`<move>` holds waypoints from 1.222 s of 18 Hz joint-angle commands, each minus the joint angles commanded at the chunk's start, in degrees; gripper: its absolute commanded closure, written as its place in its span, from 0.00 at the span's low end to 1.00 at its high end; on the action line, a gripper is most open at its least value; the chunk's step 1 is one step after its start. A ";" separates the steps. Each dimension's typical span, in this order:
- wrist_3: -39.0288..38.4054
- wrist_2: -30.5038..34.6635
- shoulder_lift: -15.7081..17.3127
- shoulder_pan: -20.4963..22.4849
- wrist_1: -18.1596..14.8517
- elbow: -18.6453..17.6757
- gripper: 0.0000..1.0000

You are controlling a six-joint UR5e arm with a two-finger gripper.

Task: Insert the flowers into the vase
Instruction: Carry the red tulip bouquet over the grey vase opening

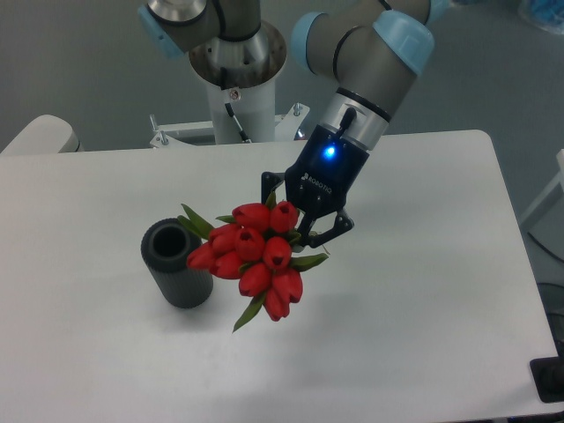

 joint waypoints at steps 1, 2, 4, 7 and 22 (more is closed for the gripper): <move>0.00 0.00 0.00 0.00 0.00 0.00 0.82; 0.00 0.00 0.09 -0.09 0.00 -0.44 0.82; 0.00 0.00 0.09 -0.26 0.00 -0.26 0.82; 0.09 0.00 0.17 -0.44 0.00 -0.44 0.81; -10.20 -2.97 2.55 -8.08 0.18 -0.62 0.82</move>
